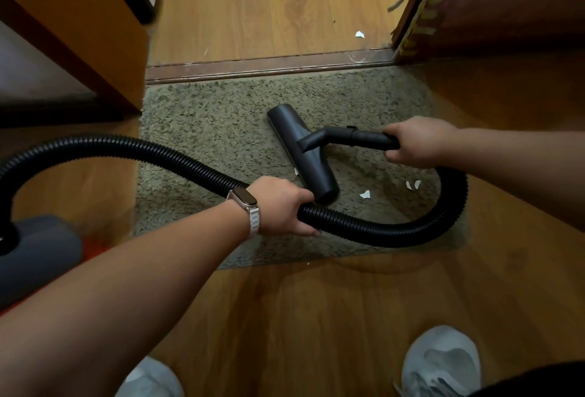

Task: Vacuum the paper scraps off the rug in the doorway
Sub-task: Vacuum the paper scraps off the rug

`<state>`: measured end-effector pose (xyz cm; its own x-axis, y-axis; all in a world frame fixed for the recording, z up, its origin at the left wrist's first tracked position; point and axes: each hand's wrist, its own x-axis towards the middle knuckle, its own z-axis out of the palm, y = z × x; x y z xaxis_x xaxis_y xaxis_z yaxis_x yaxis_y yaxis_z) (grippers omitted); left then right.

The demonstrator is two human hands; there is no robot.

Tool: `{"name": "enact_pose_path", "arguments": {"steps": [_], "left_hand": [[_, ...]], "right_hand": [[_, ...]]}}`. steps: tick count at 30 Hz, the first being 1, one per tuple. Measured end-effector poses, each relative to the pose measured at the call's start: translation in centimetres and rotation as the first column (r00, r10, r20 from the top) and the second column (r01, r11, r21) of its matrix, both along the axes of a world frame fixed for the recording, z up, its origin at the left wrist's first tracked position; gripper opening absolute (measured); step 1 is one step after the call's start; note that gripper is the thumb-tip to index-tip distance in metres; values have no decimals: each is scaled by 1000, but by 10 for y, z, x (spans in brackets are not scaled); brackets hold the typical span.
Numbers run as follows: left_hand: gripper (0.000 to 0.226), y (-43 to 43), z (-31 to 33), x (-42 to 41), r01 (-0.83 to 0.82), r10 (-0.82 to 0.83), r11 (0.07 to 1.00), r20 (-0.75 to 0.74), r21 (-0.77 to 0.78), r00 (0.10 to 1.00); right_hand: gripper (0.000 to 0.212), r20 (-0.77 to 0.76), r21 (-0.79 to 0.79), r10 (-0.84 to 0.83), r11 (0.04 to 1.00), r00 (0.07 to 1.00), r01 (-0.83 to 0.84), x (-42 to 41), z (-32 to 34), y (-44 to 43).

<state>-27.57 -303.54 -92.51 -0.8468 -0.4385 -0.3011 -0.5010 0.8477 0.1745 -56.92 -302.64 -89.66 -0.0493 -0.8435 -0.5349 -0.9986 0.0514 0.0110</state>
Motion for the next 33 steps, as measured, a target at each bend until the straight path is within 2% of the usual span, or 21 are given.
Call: {"name": "enact_pose_path", "arguments": {"steps": [8, 12, 15, 20, 26, 33], "left_hand": [[54, 6, -3, -20, -21, 21, 1000, -8, 16, 1000], [56, 7, -2, -24, -26, 26, 999, -9, 19, 1000], [58, 6, -4, -23, -45, 45, 999, -19, 11, 999], [57, 6, -5, -29, -58, 58, 998, -40, 12, 997], [55, 18, -7, -45, 22, -21, 1000, -61, 15, 998], [52, 36, -11, -70, 54, -49, 997, -69, 61, 996]], "right_hand": [[10, 31, 21, -143, 990, 989, 142, -37, 8, 22], [11, -5, -38, -164, 986, 987, 163, -44, 9, 21], [13, 27, -74, -191, 978, 981, 193, -50, 10, 16], [12, 90, -16, -200, 979, 976, 202, -61, 19, 22], [10, 56, 83, -145, 987, 988, 140, -66, 21, 52], [18, -8, 62, -216, 974, 976, 216, -91, 26, 84]]}}
